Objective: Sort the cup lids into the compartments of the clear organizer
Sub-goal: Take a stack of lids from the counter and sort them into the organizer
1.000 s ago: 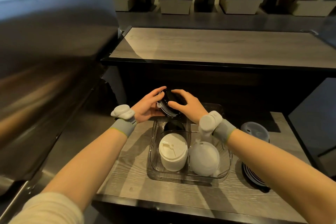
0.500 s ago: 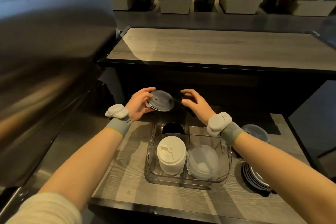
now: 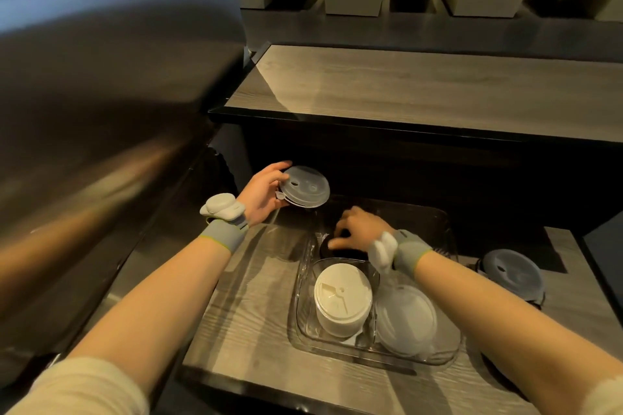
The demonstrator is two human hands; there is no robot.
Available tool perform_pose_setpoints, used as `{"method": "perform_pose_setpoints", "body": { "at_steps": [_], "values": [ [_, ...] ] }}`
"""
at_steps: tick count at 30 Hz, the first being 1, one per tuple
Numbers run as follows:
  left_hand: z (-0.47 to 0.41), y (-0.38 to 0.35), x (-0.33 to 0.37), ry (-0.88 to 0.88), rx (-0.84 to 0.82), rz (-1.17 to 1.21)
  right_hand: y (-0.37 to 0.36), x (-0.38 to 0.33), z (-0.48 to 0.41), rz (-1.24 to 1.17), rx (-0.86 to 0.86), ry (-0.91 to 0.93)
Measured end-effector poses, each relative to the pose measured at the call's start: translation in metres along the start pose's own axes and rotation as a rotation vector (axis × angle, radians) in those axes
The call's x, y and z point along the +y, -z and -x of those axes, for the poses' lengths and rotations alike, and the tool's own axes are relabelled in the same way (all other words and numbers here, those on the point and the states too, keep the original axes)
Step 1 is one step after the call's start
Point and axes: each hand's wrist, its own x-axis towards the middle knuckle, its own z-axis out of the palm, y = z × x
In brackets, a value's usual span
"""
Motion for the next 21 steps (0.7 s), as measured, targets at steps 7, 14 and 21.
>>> {"method": "perform_pose_setpoints", "body": {
  "at_steps": [7,14,21],
  "values": [
    [0.006,-0.016,0.000,0.004,-0.111,-0.061,0.037,-0.015,0.018,-0.700,0.433,0.067],
    [0.018,-0.042,-0.005,0.004,-0.179,-0.086,0.036,-0.013,0.038,-0.786,0.393,-0.009],
    [0.024,-0.067,-0.013,0.066,0.051,-0.049,0.033,0.006,0.080,-0.822,0.337,-0.097]
  ]
}}
